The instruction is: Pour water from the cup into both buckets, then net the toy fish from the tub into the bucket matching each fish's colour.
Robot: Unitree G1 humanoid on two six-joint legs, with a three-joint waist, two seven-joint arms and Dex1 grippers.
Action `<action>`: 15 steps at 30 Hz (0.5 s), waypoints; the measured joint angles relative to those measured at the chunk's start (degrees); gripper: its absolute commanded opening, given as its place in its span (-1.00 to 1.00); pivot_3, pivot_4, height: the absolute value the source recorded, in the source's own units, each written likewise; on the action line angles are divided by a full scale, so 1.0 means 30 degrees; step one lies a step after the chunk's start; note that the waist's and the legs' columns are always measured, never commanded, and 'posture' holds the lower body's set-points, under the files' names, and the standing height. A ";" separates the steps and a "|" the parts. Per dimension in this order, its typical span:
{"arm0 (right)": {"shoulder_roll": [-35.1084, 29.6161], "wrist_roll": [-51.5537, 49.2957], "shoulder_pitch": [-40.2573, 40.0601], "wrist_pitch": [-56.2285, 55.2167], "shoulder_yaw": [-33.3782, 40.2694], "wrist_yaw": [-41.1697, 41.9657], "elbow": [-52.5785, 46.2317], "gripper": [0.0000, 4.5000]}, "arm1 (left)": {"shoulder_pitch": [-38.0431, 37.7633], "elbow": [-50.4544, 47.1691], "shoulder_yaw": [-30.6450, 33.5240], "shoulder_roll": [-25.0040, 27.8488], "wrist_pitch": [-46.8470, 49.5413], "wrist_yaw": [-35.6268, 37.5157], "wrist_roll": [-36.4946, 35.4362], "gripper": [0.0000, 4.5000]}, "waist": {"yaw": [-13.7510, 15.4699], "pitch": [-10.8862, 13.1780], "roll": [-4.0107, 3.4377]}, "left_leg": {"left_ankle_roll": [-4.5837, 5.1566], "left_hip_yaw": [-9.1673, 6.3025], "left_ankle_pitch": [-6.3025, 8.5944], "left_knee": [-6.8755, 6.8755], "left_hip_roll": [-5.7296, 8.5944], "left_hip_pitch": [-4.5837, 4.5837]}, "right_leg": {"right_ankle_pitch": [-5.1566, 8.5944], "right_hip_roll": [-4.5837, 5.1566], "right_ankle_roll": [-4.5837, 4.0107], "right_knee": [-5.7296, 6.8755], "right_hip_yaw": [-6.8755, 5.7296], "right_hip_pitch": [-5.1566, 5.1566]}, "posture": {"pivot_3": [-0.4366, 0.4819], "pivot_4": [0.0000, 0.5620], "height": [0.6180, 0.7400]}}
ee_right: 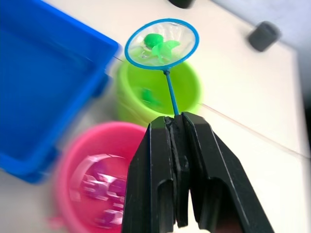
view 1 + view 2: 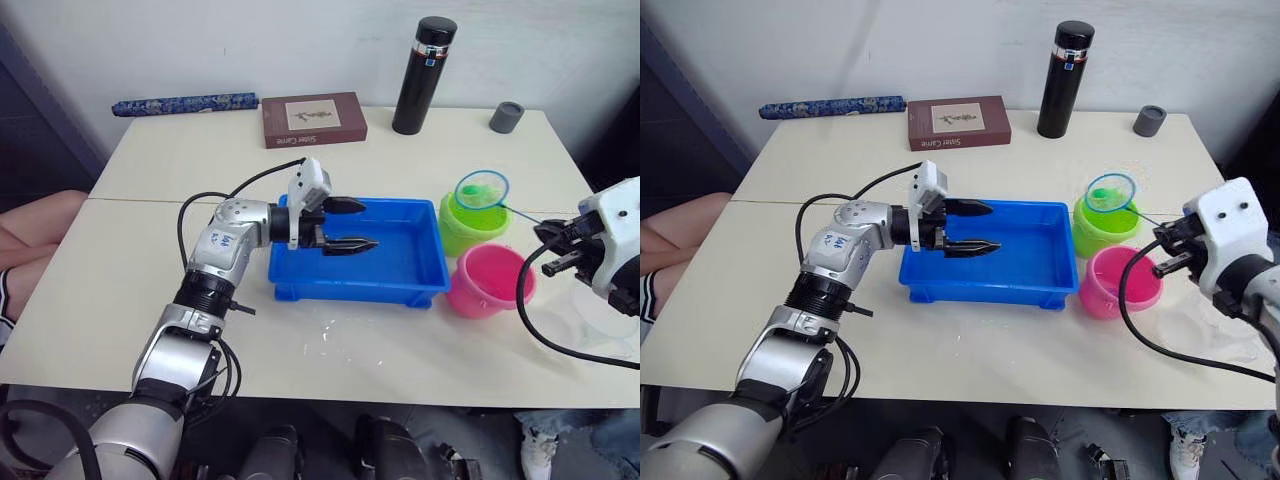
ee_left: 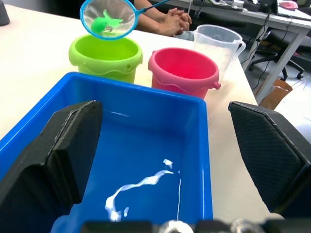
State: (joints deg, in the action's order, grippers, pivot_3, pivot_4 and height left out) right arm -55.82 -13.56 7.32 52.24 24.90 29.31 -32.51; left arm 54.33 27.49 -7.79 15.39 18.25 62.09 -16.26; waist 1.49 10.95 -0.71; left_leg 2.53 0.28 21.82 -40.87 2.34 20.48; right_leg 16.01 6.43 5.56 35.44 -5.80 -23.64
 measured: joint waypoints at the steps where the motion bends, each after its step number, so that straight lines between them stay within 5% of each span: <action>1: -0.0560 0.0901 -0.0374 -0.1129 -0.0451 -0.0114 0.0418 -1.00 | 0.0000 -0.0012 0.0007 0.0008 -0.0056 -0.0008 0.0001 0.99 | 0.0006 0.0000 0.0000 | 0.0000 0.0001 0.0000 0.0001 0.0002 0.0000 | 0.0000 -0.0001 0.0000 -0.0003 -0.0001 0.0001 | -0.05 -0.47 1.00; 9: -0.5807 0.9221 -0.3537 -1.2372 -0.3784 -0.0821 0.3579 -1.00 | -0.0282 -0.0150 0.0203 0.0425 -0.0225 -0.0181 0.0021 0.99 | 0.0006 0.0004 -0.0002 | -0.0002 0.0012 -0.0001 -0.0003 -0.0007 -0.0002 | 0.0002 -0.0003 0.0004 -0.0021 -0.0001 0.0008 | -0.05 -0.47 1.00; 15: -0.6800 1.3006 -0.3725 -1.6712 -0.4444 -0.1395 0.5380 -1.00 | -0.0335 -0.0631 0.0222 0.0492 -0.0222 -0.0301 0.0022 0.99 | 0.0017 0.0004 -0.0002 | -0.0005 0.0002 -0.0003 -0.0006 -0.0009 0.0001 | -0.0001 -0.0002 0.0009 -0.0040 -0.0008 0.0021 | -0.05 -0.47 1.00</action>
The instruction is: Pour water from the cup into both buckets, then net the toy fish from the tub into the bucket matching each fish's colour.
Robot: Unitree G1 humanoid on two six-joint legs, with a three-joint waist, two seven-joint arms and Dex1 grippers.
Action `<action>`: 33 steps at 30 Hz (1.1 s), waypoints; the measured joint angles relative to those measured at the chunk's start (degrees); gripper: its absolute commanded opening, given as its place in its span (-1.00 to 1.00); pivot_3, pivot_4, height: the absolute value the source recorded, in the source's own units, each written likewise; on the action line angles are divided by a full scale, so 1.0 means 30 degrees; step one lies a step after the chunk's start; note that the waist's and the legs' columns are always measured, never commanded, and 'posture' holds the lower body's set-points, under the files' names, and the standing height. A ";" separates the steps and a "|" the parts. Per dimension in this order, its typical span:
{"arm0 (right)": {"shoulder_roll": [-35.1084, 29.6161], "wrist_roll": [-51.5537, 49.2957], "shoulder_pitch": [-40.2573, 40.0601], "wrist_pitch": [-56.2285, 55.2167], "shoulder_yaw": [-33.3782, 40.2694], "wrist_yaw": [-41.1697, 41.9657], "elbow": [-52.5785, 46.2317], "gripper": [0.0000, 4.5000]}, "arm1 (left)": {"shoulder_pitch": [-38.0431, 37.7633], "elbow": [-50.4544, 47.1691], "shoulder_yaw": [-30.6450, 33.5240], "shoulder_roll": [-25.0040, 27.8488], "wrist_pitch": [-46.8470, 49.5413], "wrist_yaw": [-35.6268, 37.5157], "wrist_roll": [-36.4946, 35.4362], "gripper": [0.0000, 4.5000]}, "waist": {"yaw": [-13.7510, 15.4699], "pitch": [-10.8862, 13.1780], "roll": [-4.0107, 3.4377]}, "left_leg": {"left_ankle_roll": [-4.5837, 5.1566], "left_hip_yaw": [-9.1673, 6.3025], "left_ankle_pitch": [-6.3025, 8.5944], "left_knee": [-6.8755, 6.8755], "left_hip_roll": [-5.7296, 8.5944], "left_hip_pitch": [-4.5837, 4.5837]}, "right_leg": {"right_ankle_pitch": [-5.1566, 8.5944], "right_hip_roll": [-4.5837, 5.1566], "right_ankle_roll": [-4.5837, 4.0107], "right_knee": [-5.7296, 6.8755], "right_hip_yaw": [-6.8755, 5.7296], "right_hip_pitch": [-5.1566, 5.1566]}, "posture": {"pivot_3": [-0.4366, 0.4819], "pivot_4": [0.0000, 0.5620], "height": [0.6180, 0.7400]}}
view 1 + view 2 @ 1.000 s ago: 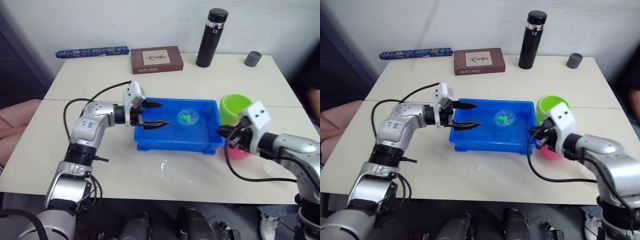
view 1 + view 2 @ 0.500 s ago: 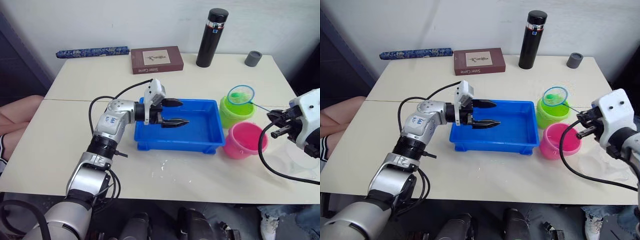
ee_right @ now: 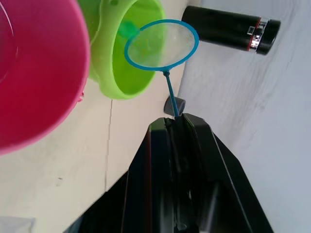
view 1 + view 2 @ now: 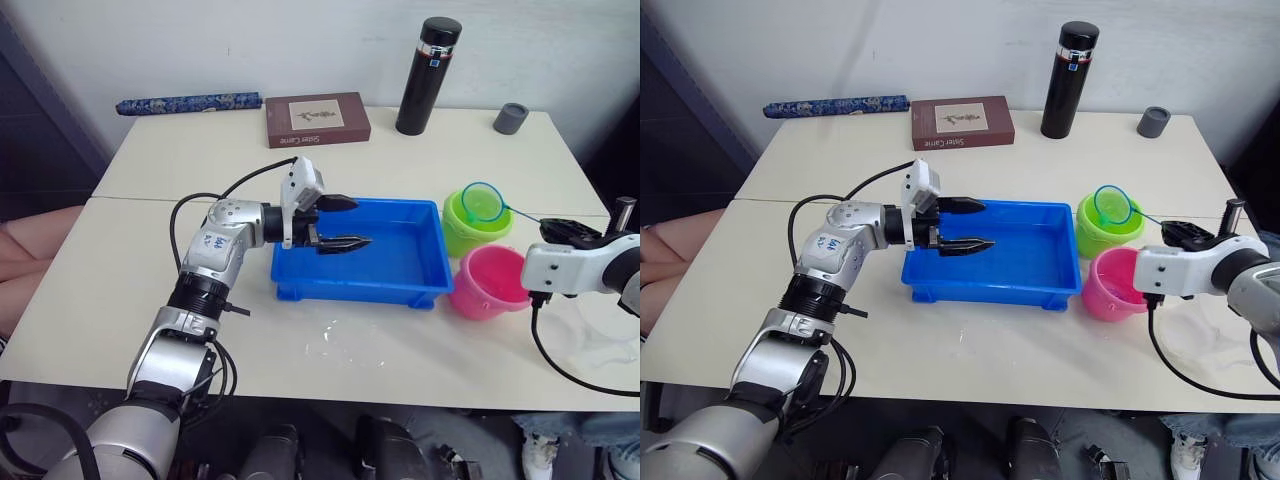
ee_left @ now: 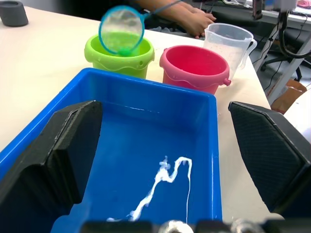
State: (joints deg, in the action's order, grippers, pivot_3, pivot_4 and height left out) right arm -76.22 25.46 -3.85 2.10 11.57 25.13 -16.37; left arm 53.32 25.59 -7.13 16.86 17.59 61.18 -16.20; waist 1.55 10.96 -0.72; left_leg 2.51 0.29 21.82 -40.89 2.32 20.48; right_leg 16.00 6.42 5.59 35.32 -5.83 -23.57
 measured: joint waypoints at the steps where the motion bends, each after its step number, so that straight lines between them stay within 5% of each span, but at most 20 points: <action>1: 0.0000 0.0216 0.0178 -0.0277 0.0033 -0.0006 0.0248 -1.00 | 0.0000 -0.0045 0.0018 0.0001 0.0000 -0.0028 0.0000 0.99 | -0.0004 0.0000 -0.0001 | 0.0000 0.0001 0.0000 0.0001 -0.0002 0.0000 | 0.0000 -0.0002 0.0000 -0.0001 -0.0002 0.0001 | -0.05 -0.47 1.00; 5: 0.0331 0.0337 0.0566 -0.0634 0.0158 0.0446 0.0463 -1.00 | -0.0003 -0.0046 0.0020 0.0003 0.0007 -0.0110 0.0001 0.99 | -0.0005 0.0000 0.0000 | -0.0005 -0.0004 -0.0002 0.0001 -0.0019 -0.0001 | 0.0000 -0.0017 0.0000 -0.0001 -0.0007 0.0002 | -0.05 -0.47 1.00; 8: 0.2691 -0.1304 0.1731 0.0564 0.0713 0.1070 0.0266 -1.00 | -0.0012 -0.0060 0.0007 0.0018 0.0014 -0.0076 0.0003 0.99 | -0.0004 0.0002 0.0007 | -0.0005 -0.0014 -0.0002 -0.0010 -0.0023 0.0000 | -0.0001 -0.0028 0.0001 -0.0014 -0.0020 0.0020 | -0.05 -0.47 1.00; 15: 0.7234 -0.8650 0.3652 0.6885 0.3118 0.3929 -0.2460 -1.00 | -0.1151 -0.1610 -0.0187 0.1592 0.0542 0.1899 -0.0144 0.99 | -0.0045 0.0001 0.0001 | -0.0007 -0.0032 -0.0001 -0.0024 -0.0036 -0.0003 | -0.0002 -0.0033 -0.0001 0.0010 -0.0023 0.0017 | -0.05 -0.47 1.00; 19: 0.8358 -1.4583 0.4058 1.1081 0.5334 0.6202 -0.4051 -1.00 | -0.2640 -0.4476 -0.0188 0.4127 0.2183 0.4223 -0.1236 0.99 | -0.0062 0.0000 -0.0001 | -0.0007 -0.0059 0.0000 -0.0016 -0.0036 -0.0002 | -0.0001 -0.0014 -0.0006 -0.0003 -0.0026 0.0021 | -0.05 -0.47 1.00; 23: 0.8305 -1.9288 0.1648 1.2934 0.6376 0.9614 -0.5466 -1.00 | -0.4905 -0.7619 -0.0183 0.7579 0.3491 0.6131 -0.1926 0.99 | -0.0058 -0.0003 -0.0006 | -0.0005 -0.0091 0.0002 0.0020 -0.0036 -0.0006 | 0.0001 -0.0004 -0.0010 -0.0046 -0.0032 0.0041 | -0.05 -0.47 1.00; 27: 0.8196 -2.0758 0.0211 1.2801 0.5473 1.1772 -0.6018 -1.00 | -0.6883 -0.9366 0.0005 0.9448 0.3708 0.6484 -0.1969 0.99 | -0.0024 -0.0003 -0.0001 | 0.0038 -0.0094 0.0014 -0.0014 -0.0010 -0.0021 | -0.0009 0.0034 0.0000 -0.0085 -0.0016 0.0083 | -0.05 -0.47 1.00; 33: 0.9015 -1.8006 0.0192 0.8622 -0.0403 1.2773 -0.4824 -1.00 | -0.9577 -1.1407 0.0499 1.0935 0.3565 0.5472 -0.1825 0.99 | -0.0023 -0.0003 0.0001 | 0.0036 -0.0101 0.0023 0.0001 -0.0011 -0.0034 | -0.0003 0.0034 -0.0011 -0.0100 -0.0013 0.0069 | -0.05 -0.47 1.00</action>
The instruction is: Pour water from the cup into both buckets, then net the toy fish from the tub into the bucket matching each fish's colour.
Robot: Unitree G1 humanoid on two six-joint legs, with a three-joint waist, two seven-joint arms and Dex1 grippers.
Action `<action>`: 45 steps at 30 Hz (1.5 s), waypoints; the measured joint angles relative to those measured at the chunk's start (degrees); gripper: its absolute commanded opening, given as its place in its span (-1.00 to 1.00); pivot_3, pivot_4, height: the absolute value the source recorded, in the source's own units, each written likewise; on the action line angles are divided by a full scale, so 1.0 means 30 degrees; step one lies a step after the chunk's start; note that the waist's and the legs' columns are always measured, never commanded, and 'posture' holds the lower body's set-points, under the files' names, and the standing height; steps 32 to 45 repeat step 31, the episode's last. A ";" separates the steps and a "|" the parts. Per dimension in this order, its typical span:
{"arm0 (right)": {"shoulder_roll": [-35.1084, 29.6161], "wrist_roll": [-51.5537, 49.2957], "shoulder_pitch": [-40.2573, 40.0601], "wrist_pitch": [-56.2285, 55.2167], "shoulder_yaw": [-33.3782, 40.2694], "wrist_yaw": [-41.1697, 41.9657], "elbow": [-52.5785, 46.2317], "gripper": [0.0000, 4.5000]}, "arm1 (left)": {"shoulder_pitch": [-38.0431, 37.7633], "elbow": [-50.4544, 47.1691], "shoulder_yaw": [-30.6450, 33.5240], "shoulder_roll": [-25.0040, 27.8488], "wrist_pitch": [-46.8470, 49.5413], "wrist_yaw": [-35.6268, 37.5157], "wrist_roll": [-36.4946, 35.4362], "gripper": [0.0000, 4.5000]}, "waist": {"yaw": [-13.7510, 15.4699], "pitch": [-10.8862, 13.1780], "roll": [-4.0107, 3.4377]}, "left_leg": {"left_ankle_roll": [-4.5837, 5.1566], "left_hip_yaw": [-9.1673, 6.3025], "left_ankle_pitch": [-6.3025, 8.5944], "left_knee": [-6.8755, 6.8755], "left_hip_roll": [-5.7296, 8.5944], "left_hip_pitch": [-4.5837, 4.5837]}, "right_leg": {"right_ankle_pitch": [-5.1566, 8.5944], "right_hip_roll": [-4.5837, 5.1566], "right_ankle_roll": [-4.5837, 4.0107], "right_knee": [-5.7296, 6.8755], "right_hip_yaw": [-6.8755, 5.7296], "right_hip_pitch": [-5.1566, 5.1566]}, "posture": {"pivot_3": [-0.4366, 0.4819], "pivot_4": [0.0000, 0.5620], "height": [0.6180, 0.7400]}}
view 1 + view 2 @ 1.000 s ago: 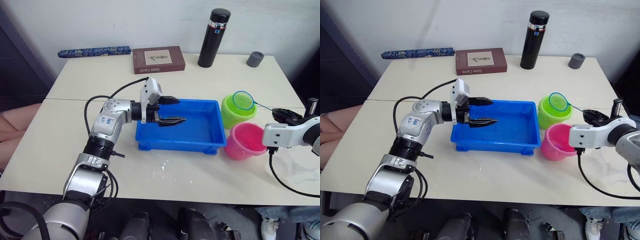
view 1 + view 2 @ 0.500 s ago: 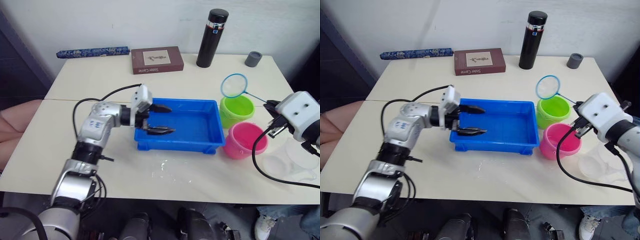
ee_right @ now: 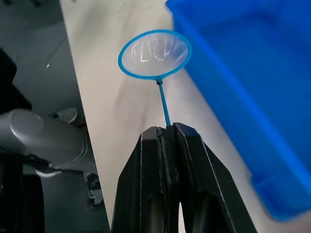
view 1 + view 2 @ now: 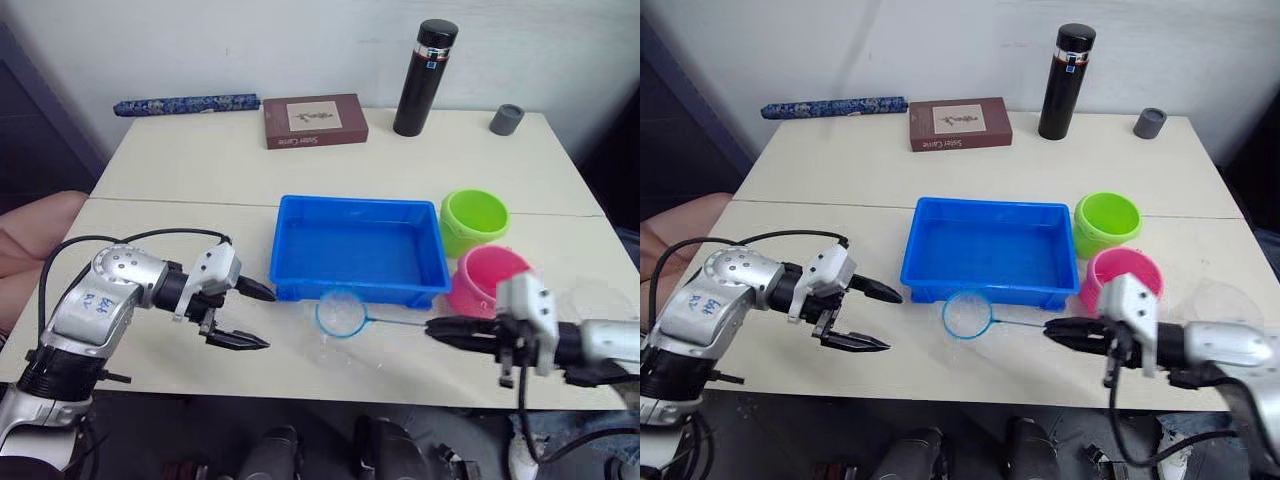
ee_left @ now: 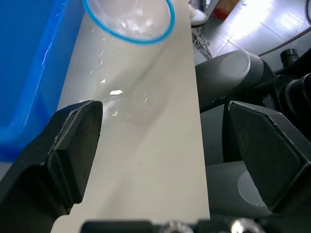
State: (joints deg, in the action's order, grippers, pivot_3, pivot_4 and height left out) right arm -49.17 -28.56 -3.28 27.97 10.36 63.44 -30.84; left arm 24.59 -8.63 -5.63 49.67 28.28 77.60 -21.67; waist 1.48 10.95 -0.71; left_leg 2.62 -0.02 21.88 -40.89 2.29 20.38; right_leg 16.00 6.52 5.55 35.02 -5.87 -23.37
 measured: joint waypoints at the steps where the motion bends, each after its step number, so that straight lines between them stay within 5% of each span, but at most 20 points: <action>1: 0.0146 0.0501 0.0067 -0.0618 -0.0659 0.0025 0.0355 -1.00 | -0.0121 -0.0109 0.0126 0.0107 -0.0005 -0.0202 -0.0001 0.99 | 0.0031 0.0000 -0.0001 | 0.0000 -0.0001 0.0000 0.0001 0.0005 0.0002 | 0.0000 0.0002 0.0000 0.0000 -0.0001 -0.0001 | -0.05 -0.47 1.00; 5: 0.1227 0.2458 0.0992 -0.2667 -0.3049 -0.0382 0.2059 -1.00 | -0.0740 -0.0776 0.0708 0.0321 0.0227 -0.0963 -0.0138 0.99 | -0.0040 -0.0001 0.0002 | 0.0000 0.0008 0.0000 0.0002 0.0006 0.0007 | -0.0001 0.0002 0.0001 0.0015 -0.0002 -0.0002 | -0.05 -0.47 1.00; 6: 0.1440 0.3087 0.1334 -0.3132 -0.3717 -0.0581 0.2535 -0.61 | -0.0909 -0.0872 0.0876 0.0336 0.0355 -0.1130 -0.0198 1.00 | -0.0049 0.0000 0.0002 | -0.0001 0.0007 0.0001 0.0003 0.0004 0.0007 | 0.0000 0.0001 0.0001 0.0013 -0.0006 -0.0006 | -0.05 -0.47 1.00; 13: 0.1283 0.4854 0.1701 -0.4100 -0.4741 -0.1038 0.3811 0.89 | -0.0918 -0.0824 0.1179 0.0217 0.1191 -0.1866 -0.0810 1.00 | -0.0010 0.0000 0.0001 | -0.0003 0.0004 0.0002 0.0000 0.0003 0.0014 | 0.0002 -0.0002 -0.0004 0.0027 -0.0017 -0.0007 | -0.05 -0.47 1.00; 14: 0.1181 0.4773 0.1643 -0.3820 -0.4511 -0.1151 0.3674 0.99 | -0.0753 -0.0703 0.1200 0.0092 0.1335 -0.1896 -0.1017 1.00 | -0.0005 0.0000 0.0001 | -0.0004 0.0004 0.0002 -0.0002 0.0003 0.0014 | 0.0002 -0.0002 -0.0003 0.0027 -0.0017 -0.0008 | -0.05 -0.47 1.00; 17: 0.0451 0.3833 0.0927 -0.2458 -0.2541 -0.1524 0.2601 0.99 | -0.0157 -0.0333 0.1497 -0.0289 0.1854 -0.1922 -0.1709 1.00 | 0.0038 0.0002 -0.0003 | -0.0004 -0.0004 0.0002 -0.0001 0.0002 0.0022 | 0.0002 -0.0002 -0.0003 0.0031 -0.0026 -0.0008 | -0.05 -0.47 1.00; 23: 0.0106 0.0293 -0.3245 0.1326 0.6158 -0.2323 -0.0682 0.99 | 0.1991 0.2494 0.2137 -0.1397 0.2267 -0.2270 -0.2450 1.00 | 0.0138 0.0000 0.0000 | -0.0010 -0.0005 0.0005 -0.0007 0.0003 0.0022 | -0.0002 -0.0012 0.0003 0.0038 -0.0038 0.0008 | -0.05 -0.47 1.00; 29: 0.1083 -0.0807 -0.5257 0.3271 1.2107 -0.3968 -0.0921 0.99 | 0.4192 0.5152 0.2404 -0.2005 0.1750 -0.2545 -0.2264 1.00 | 0.0107 -0.0002 0.0002 | -0.0010 0.0015 0.0005 0.0011 0.0004 0.0009 | -0.0002 -0.0017 0.0004 0.0050 -0.0023 0.0003 | -0.05 -0.47 1.00; 45: 0.1370 -0.0813 -0.6040 0.3394 1.3010 -0.4141 -0.0934 0.99 | 0.4427 0.5710 0.2361 -0.2075 0.1402 -0.2479 -0.2047 1.00 | 0.0076 -0.0001 0.0002 | -0.0010 0.0014 0.0005 0.0018 0.0001 0.0007 | -0.0002 -0.0025 0.0004 0.0046 -0.0022 0.0003 | -0.05 -0.47 1.00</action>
